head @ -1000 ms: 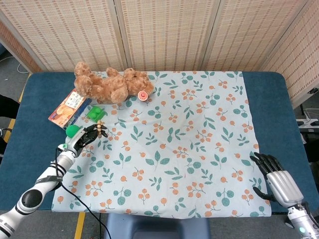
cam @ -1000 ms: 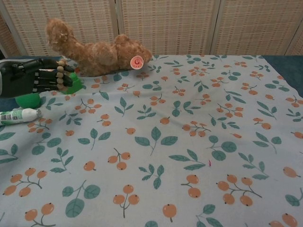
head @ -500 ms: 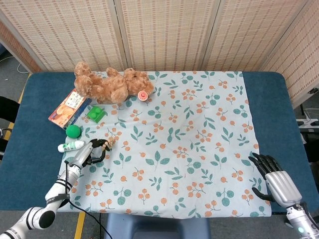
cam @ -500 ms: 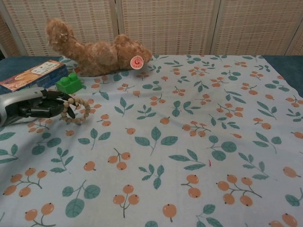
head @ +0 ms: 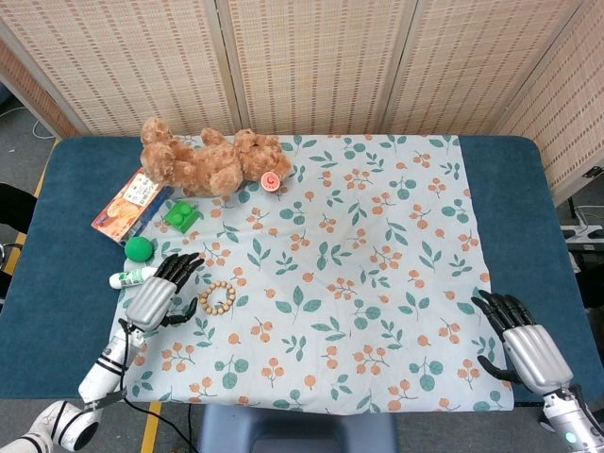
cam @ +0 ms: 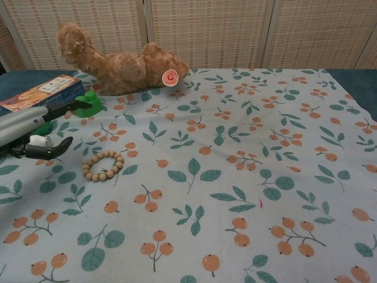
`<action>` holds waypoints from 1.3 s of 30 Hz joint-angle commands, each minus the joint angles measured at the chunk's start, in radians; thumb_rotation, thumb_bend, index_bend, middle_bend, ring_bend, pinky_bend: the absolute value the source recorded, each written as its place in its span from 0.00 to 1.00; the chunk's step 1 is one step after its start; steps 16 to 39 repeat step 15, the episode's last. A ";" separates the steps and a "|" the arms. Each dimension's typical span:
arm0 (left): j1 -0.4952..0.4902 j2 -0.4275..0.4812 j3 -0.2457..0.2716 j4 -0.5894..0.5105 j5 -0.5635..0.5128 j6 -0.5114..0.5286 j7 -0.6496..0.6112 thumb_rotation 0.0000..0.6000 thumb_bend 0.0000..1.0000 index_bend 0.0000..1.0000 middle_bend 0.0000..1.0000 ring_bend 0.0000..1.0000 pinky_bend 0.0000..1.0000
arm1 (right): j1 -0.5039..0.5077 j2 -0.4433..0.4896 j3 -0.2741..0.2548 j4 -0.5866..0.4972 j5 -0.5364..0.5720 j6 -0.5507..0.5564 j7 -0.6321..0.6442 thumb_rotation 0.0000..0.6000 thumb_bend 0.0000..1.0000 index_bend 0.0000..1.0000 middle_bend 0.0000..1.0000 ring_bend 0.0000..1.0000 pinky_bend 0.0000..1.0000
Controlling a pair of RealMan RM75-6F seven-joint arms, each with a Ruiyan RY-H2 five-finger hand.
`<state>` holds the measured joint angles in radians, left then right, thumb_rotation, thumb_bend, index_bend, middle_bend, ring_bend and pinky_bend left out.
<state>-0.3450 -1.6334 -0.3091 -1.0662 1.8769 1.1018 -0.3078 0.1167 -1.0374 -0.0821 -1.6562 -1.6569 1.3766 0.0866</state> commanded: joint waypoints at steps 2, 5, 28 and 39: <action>0.039 0.061 0.026 -0.025 0.027 0.197 0.160 0.38 0.54 0.00 0.00 0.00 0.02 | -0.006 -0.003 0.002 -0.002 -0.010 0.019 0.012 1.00 0.20 0.00 0.00 0.00 0.00; 0.121 0.133 0.047 -0.103 -0.002 0.276 0.205 0.32 0.53 0.00 0.00 0.00 0.01 | -0.017 -0.017 0.015 0.014 -0.024 0.065 0.000 1.00 0.20 0.00 0.00 0.00 0.00; 0.315 0.370 0.187 -0.397 -0.183 0.296 0.298 0.54 0.53 0.00 0.00 0.00 0.02 | -0.044 -0.114 0.061 0.086 -0.016 0.141 -0.187 1.00 0.20 0.00 0.00 0.00 0.00; 0.315 0.370 0.187 -0.397 -0.183 0.296 0.298 0.54 0.53 0.00 0.00 0.00 0.02 | -0.044 -0.114 0.061 0.086 -0.016 0.141 -0.187 1.00 0.20 0.00 0.00 0.00 0.00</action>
